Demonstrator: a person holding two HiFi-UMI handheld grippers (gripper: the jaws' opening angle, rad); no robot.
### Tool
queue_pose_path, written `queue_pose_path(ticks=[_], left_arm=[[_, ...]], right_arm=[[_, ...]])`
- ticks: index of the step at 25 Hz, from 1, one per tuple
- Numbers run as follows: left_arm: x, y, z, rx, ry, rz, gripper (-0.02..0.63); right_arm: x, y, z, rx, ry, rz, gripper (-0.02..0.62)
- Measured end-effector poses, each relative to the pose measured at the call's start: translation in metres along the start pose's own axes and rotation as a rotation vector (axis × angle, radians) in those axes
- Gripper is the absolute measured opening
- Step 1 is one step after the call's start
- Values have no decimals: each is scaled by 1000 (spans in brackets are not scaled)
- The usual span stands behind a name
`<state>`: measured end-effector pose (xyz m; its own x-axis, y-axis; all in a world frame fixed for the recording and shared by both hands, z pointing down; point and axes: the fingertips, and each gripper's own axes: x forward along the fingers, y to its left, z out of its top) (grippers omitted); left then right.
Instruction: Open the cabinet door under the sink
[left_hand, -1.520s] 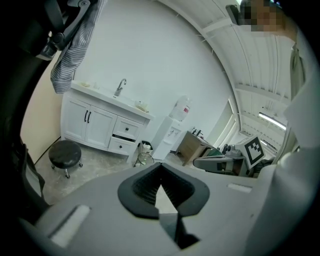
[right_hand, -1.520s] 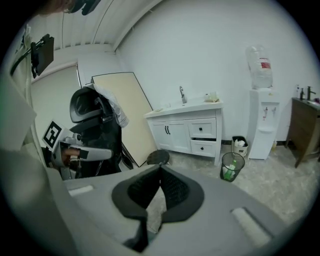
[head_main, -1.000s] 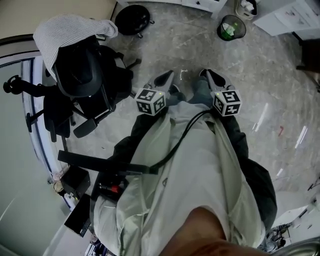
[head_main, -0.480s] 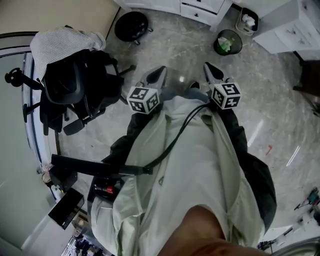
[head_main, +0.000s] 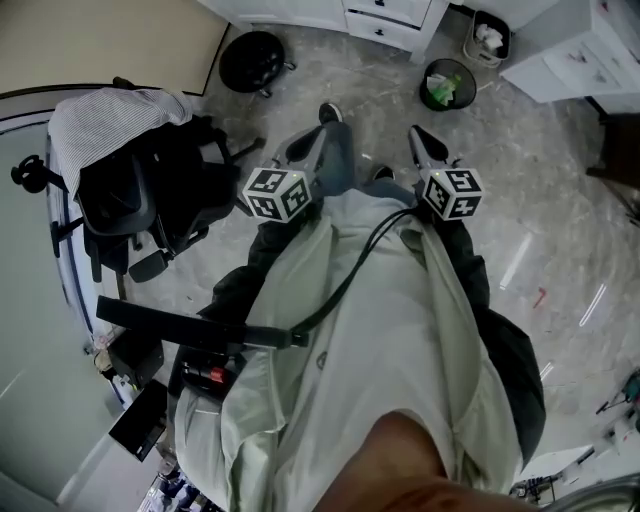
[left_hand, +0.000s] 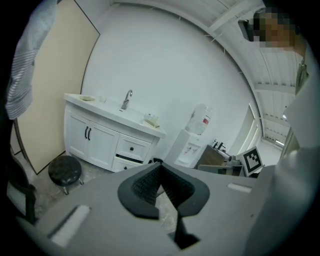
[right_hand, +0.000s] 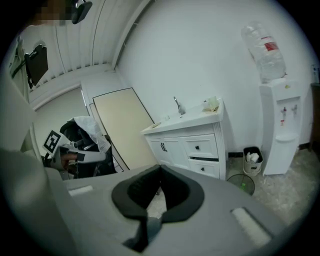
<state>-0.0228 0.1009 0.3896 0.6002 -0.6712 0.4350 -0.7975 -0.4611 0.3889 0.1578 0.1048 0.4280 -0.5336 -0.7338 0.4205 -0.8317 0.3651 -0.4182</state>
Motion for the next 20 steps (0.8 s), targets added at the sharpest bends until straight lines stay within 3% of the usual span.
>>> queue_pose_path(ticks=[9, 13, 20], left_arm=[[80, 8, 39, 44, 56, -138, 8], [113, 25, 71, 68, 66, -190, 8], [146, 79, 112, 19, 81, -229, 8]], right_arm=[[15, -45, 28, 57, -38, -119, 2], [45, -49, 46, 99, -50, -96, 2], [117, -22, 64, 87, 27, 1, 2]])
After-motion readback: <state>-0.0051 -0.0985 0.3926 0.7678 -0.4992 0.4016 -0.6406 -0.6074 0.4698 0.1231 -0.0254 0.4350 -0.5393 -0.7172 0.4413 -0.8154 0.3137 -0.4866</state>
